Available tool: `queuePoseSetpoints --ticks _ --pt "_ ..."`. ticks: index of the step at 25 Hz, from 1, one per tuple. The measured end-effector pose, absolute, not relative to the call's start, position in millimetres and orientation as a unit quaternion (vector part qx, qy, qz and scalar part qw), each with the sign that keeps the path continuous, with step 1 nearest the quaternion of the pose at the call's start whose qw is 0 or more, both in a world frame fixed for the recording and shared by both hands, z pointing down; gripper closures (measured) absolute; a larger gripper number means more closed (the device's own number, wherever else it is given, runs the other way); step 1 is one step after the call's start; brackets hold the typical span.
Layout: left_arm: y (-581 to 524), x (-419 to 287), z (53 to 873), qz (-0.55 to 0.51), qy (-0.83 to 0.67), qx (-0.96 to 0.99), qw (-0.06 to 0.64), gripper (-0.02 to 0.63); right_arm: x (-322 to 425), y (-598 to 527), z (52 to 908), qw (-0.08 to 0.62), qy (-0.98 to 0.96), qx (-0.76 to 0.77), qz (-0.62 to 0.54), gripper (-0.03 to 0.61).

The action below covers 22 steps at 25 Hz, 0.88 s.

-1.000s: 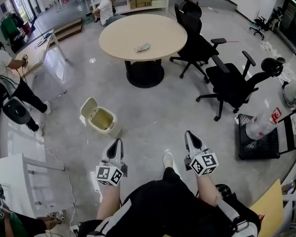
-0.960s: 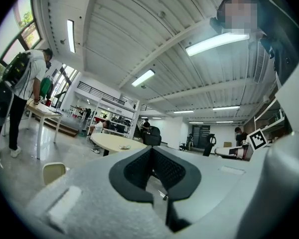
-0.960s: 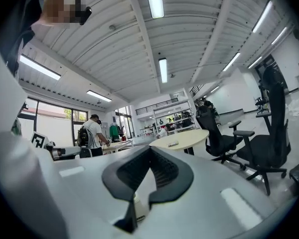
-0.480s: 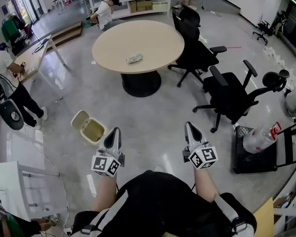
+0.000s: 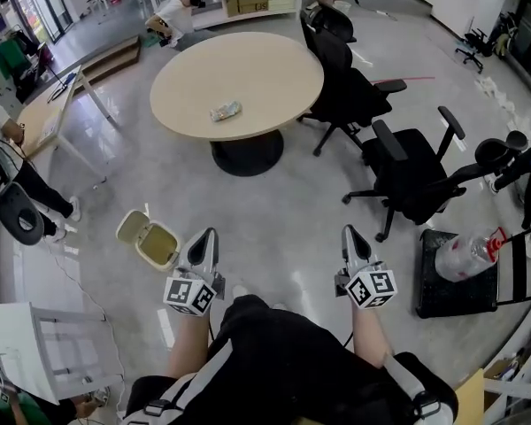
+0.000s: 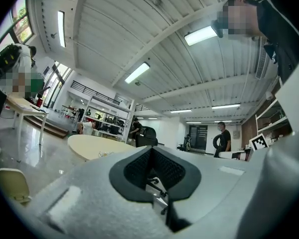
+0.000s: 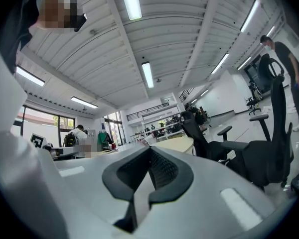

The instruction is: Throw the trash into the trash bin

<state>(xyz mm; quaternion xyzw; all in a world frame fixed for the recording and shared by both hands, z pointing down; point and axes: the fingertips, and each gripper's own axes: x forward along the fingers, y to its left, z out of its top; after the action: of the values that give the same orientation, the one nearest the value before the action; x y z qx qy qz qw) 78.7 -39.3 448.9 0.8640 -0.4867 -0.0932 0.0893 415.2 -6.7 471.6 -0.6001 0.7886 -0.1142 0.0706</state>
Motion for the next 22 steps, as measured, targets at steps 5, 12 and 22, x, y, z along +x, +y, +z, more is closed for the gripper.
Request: queuePoseSetpoints --ticks 5,12,22 --pt "-69.2 74.7 469.8 -0.078 -0.489 0.863 0.103 0.612 414.9 -36.0 488.2 0.037 0.78 -0.612 -0.127 0.572" --pt "-146.1 69.4 466.0 -0.091 -0.479 0.868 0.097 0.612 428.7 -95.7 486.9 0.044 0.754 -0.643 -0.127 0.572" --pt "-244.9 27.9 475.9 -0.086 -0.486 0.863 0.114 0.612 358.5 -205.7 479.3 0.038 0.8 -0.587 -0.115 0.572"
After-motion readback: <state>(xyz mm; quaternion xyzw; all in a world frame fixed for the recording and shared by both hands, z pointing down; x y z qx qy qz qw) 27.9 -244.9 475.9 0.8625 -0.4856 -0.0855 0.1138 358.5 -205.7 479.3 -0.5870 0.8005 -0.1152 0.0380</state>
